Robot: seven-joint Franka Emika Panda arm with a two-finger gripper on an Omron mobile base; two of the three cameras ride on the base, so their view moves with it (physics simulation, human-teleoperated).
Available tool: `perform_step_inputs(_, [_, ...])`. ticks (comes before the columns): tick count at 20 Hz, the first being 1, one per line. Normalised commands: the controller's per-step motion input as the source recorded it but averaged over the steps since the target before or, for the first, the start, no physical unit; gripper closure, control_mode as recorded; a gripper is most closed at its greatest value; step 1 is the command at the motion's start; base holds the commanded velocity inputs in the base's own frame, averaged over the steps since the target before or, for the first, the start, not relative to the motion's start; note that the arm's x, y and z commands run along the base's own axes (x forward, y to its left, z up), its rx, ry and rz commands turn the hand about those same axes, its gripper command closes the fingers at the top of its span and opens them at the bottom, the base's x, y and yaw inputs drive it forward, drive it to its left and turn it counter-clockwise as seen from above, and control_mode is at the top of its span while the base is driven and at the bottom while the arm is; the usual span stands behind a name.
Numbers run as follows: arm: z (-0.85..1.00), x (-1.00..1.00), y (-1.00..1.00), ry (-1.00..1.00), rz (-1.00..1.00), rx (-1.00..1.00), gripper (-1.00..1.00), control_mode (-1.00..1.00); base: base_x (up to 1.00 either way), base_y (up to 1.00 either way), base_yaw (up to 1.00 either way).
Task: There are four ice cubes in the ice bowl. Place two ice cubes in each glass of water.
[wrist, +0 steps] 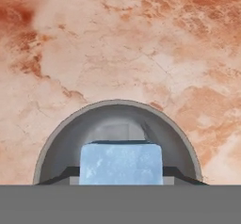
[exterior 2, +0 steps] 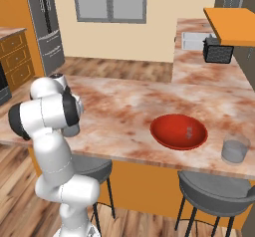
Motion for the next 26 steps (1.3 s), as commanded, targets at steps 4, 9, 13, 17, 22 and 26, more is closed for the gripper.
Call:
perform_step_inputs(4, [-0.06, 0.14, 0.00, 0.01, 0.00, 0.00, 1.00, -1.00, 0.00, 0.00, 0.00])
perform_step_inputs(9, [0.00, 0.09, 0.00, 0.01, 0.00, 0.00, 1.00, -1.00, 0.00, 0.00, 0.00])
perform_step_inputs(13, [0.00, 0.01, 0.00, 0.00, 0.00, 0.00, -1.00, -1.00, 0.00, 0.00, 0.00])
perform_step_inputs(17, [0.00, 0.00, 0.00, 0.00, 0.00, 0.00, -1.00, -1.00, 0.00, 0.00, 0.00])
perform_step_inputs(22, [0.00, -0.07, 0.00, 0.00, 0.00, 0.00, -1.00, -1.00, 0.00, 0.00, 0.00])
perform_step_inputs(26, [0.07, -0.09, 0.00, 0.00, 0.00, 0.00, -1.00, -1.00, 0.00, 0.00, 0.00])
